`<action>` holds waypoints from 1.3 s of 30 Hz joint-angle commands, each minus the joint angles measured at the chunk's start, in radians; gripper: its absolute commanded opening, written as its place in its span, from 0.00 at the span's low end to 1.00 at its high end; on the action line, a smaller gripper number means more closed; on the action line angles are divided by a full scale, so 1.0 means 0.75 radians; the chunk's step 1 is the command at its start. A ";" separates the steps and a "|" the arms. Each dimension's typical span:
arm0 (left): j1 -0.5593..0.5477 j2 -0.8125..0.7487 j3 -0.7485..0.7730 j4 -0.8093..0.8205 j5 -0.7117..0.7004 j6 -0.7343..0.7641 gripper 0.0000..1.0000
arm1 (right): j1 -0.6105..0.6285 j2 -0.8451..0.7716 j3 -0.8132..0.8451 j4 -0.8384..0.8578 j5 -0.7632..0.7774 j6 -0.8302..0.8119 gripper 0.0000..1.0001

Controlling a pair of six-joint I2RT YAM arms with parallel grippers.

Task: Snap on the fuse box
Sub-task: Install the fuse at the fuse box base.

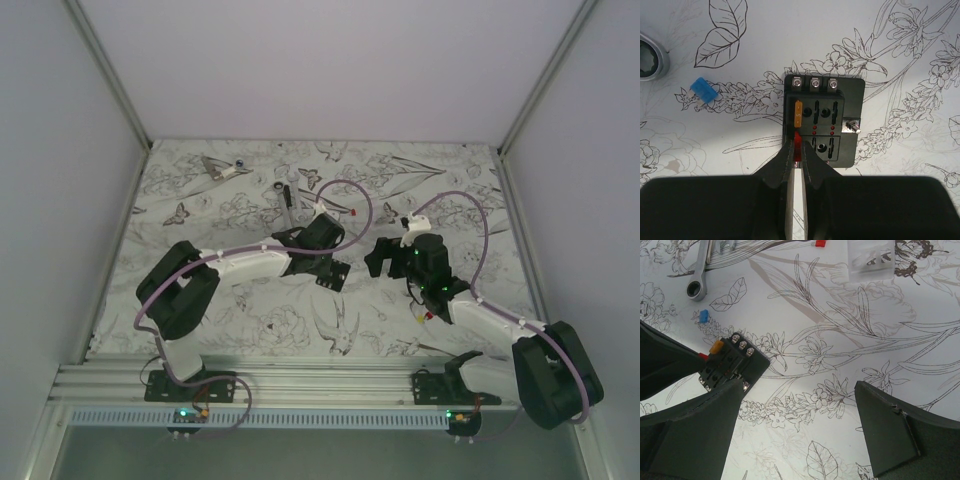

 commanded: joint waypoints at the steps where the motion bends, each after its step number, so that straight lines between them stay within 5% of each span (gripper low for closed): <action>1: 0.011 0.001 -0.040 -0.006 -0.010 -0.014 0.00 | -0.011 -0.003 -0.001 0.007 -0.003 0.014 1.00; 27: 0.011 -0.056 -0.165 0.129 0.063 0.077 0.00 | -0.011 0.013 -0.003 0.031 -0.036 0.016 1.00; 39: -0.036 0.000 -0.203 0.106 -0.056 0.043 0.00 | -0.013 0.014 -0.003 0.032 -0.040 0.014 1.00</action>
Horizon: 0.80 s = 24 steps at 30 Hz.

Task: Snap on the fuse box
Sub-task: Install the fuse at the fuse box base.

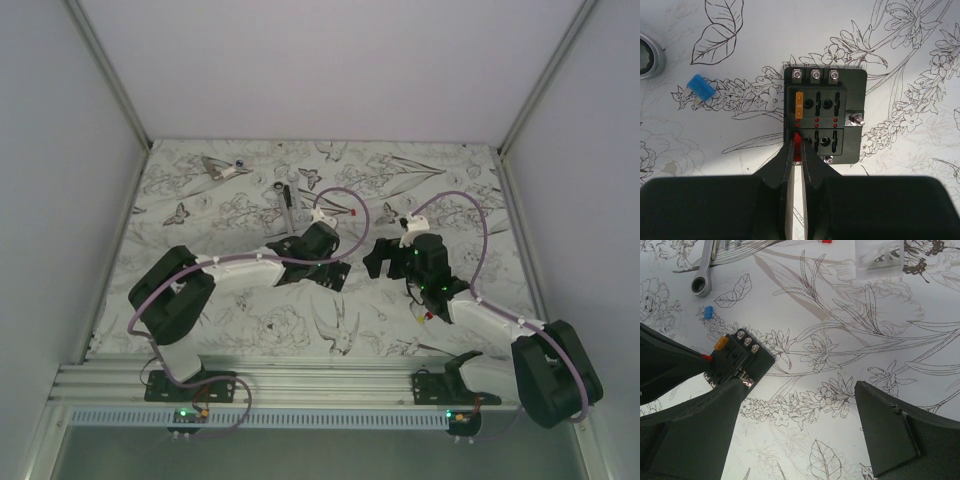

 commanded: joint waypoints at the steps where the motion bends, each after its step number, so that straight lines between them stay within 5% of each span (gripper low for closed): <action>1: -0.030 0.062 -0.042 -0.075 -0.063 0.010 0.00 | -0.012 0.004 -0.003 0.030 -0.007 0.013 1.00; 15: -0.059 0.154 0.105 -0.318 -0.075 0.049 0.00 | -0.013 -0.003 -0.005 0.030 -0.012 0.016 1.00; 24: -0.079 0.178 0.027 -0.322 -0.015 -0.071 0.00 | -0.011 0.000 -0.005 0.031 -0.015 0.016 1.00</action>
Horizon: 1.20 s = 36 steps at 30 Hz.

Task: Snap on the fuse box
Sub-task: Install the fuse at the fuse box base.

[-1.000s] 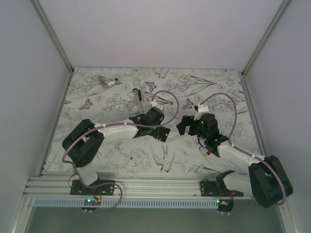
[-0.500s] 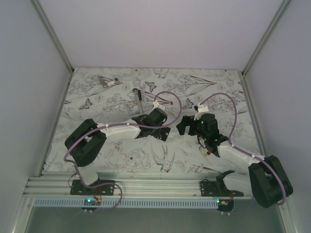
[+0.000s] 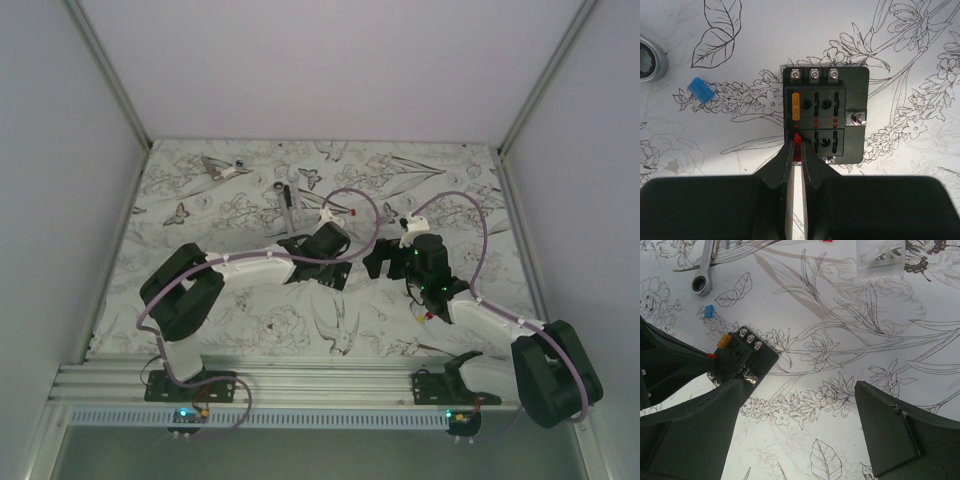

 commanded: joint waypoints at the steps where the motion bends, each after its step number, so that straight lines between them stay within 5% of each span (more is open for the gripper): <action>1: -0.022 0.097 -0.109 -0.186 0.087 -0.107 0.00 | -0.011 0.003 -0.002 0.031 -0.011 0.018 1.00; 7: 0.026 0.069 -0.153 -0.171 0.122 -0.223 0.00 | -0.011 -0.010 -0.004 0.029 -0.011 0.018 1.00; 16: -0.034 -0.028 -0.066 -0.238 0.003 -0.100 0.00 | -0.011 -0.012 -0.004 0.031 -0.014 0.020 1.00; 36: -0.040 -0.105 0.056 -0.286 -0.025 -0.091 0.35 | -0.012 -0.003 -0.004 0.040 -0.025 0.019 1.00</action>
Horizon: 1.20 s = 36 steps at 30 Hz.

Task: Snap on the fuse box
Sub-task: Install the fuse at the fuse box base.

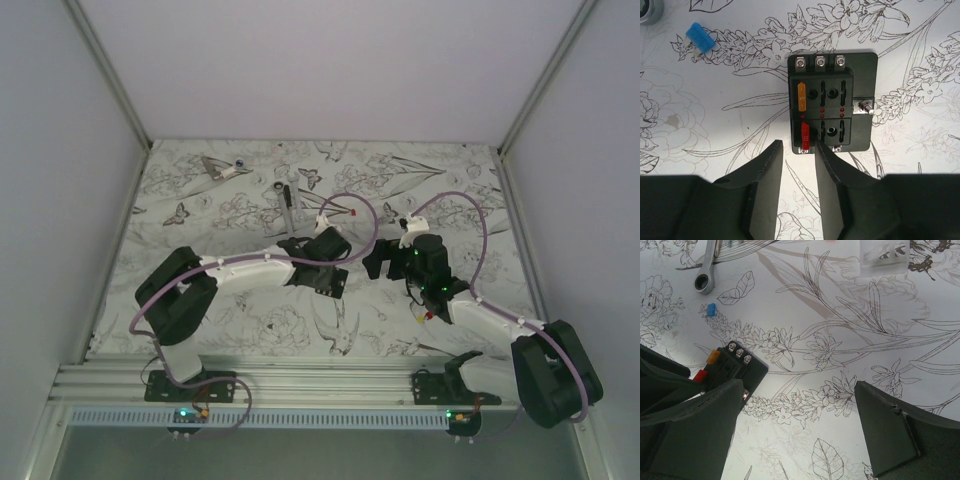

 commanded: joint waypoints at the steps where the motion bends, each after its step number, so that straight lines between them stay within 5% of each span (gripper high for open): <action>1: 0.000 -0.066 0.040 -0.071 -0.007 0.018 0.38 | -0.012 -0.002 -0.002 0.037 -0.011 0.017 1.00; 6: 0.000 -0.093 0.078 -0.108 0.002 -0.017 0.41 | -0.013 -0.005 -0.002 0.037 -0.009 0.016 1.00; 13: 0.009 -0.023 0.174 -0.232 -0.045 -0.038 0.24 | -0.012 -0.009 -0.003 0.033 -0.007 0.017 1.00; 36: 0.021 0.129 0.265 -0.305 0.014 -0.050 0.13 | -0.013 -0.011 -0.006 0.033 -0.004 0.017 1.00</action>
